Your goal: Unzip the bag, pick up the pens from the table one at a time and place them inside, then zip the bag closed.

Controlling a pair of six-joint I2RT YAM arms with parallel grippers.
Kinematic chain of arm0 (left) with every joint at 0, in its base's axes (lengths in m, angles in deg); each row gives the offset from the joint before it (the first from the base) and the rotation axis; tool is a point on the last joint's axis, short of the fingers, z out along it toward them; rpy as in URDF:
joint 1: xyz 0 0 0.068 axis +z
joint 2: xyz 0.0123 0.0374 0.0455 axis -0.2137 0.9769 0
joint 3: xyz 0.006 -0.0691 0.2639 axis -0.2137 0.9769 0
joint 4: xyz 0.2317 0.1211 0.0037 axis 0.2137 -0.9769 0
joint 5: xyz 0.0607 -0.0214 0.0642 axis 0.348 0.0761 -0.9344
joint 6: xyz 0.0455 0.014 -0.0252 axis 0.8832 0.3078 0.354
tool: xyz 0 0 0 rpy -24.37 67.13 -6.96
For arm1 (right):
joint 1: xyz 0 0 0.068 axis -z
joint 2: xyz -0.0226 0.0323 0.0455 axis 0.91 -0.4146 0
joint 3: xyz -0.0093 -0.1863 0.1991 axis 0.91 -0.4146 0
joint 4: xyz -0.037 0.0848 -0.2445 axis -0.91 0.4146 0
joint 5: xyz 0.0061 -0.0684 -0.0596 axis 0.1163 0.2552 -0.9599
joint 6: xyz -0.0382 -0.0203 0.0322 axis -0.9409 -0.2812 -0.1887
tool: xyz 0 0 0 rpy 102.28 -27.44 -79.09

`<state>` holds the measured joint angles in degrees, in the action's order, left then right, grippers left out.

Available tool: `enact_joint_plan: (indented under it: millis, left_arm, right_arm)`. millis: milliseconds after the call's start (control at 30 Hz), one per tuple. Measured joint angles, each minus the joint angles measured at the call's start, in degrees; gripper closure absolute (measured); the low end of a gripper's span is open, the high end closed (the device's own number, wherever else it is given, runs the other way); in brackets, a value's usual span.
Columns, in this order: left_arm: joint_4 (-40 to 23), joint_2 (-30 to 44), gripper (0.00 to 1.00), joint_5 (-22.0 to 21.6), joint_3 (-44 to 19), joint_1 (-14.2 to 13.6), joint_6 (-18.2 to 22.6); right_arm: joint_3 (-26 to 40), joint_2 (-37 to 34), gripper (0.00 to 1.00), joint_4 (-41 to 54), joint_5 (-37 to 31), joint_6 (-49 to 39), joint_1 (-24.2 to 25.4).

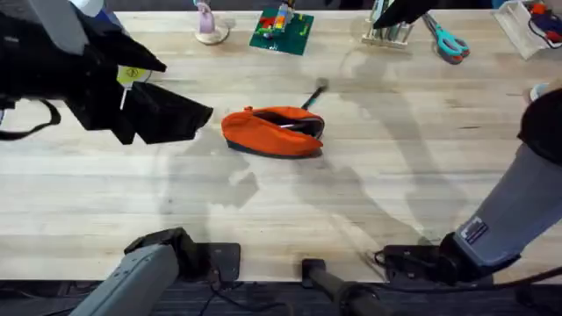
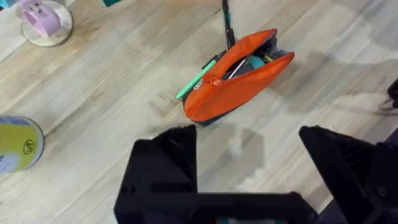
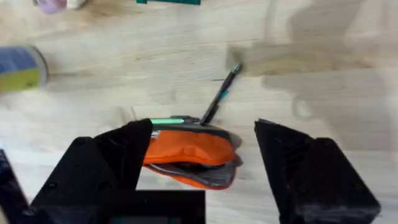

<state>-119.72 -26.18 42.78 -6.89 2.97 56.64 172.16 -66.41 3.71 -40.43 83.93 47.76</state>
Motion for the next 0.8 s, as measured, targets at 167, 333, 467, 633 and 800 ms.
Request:
enact_joint_plan:
  millis: [167, 333, 467, 633, 800]
  left_arm:
    - [0.0, 0.0, 0.007, 0.0, 0.0, 0.0, 0.0]
    - [0.0, 0.0, 0.006, 0.0, 0.0, 0.0, 0.0]
    - [0.0, 0.0, 0.007, 0.0, 0.0, 0.0, 0.0]
    - [0.0, 0.0, 0.006, 0.0, 0.0, 0.0, 0.0]
    - [0.0, 0.0, 0.008, 0.0, 0.0, 0.0, 0.0]
  right_arm:
    - [0.0, 0.0, 0.003, -1.1, -0.2, 8.2, -1.0]
    - [0.0, 0.0, 0.003, -1.1, 0.2, 18.2, -1.0]
    - [0.0, 0.0, 0.003, -1.2, 0.2, 21.6, -1.1]
    - [0.0, 0.0, 0.003, -1.3, -2.2, 24.7, -1.7]
    - [0.0, -0.5, 0.003, -1.5, -7.1, 28.6, -3.4]
